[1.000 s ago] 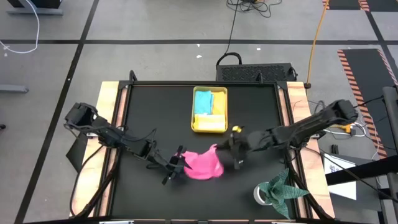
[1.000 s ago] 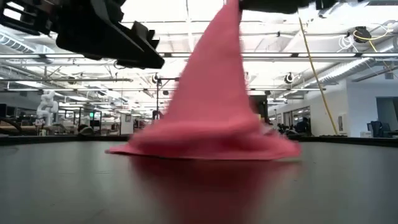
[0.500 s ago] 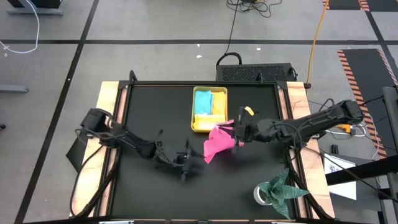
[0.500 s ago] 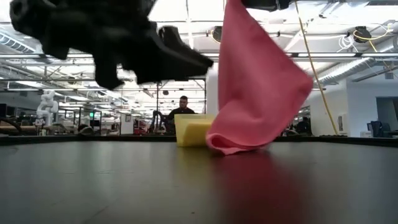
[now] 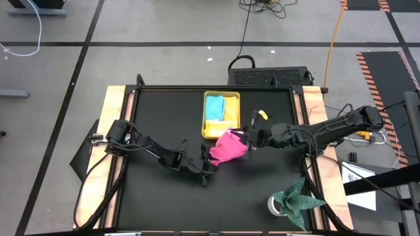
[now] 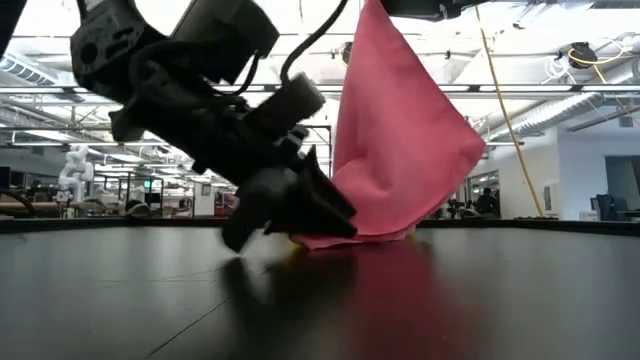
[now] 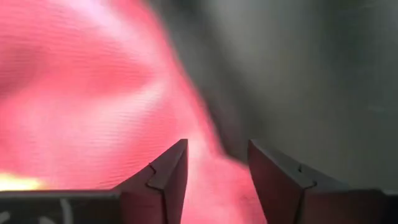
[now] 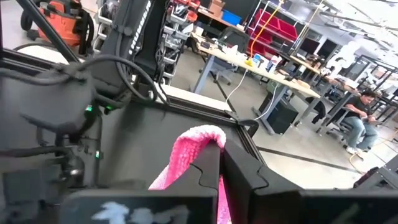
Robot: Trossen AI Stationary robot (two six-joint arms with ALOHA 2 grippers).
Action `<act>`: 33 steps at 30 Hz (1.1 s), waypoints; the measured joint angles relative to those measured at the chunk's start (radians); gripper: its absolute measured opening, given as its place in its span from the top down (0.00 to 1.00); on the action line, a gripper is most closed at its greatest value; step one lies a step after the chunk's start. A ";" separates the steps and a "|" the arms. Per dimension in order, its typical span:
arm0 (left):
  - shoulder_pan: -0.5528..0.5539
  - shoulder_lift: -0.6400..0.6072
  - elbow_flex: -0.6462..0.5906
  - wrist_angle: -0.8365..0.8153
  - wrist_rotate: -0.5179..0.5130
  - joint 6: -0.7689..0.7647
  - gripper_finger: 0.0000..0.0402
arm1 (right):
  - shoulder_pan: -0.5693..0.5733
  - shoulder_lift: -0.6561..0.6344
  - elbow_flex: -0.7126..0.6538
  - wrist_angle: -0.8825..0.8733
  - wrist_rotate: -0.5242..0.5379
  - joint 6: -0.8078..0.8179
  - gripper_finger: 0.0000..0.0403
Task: Fold microfiber towels
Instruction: Fold the pink towel
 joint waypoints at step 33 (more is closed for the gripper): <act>-0.280 -0.530 0.064 -0.684 -0.416 -0.465 1.00 | 0.177 -0.013 -0.006 0.260 -0.539 0.367 1.00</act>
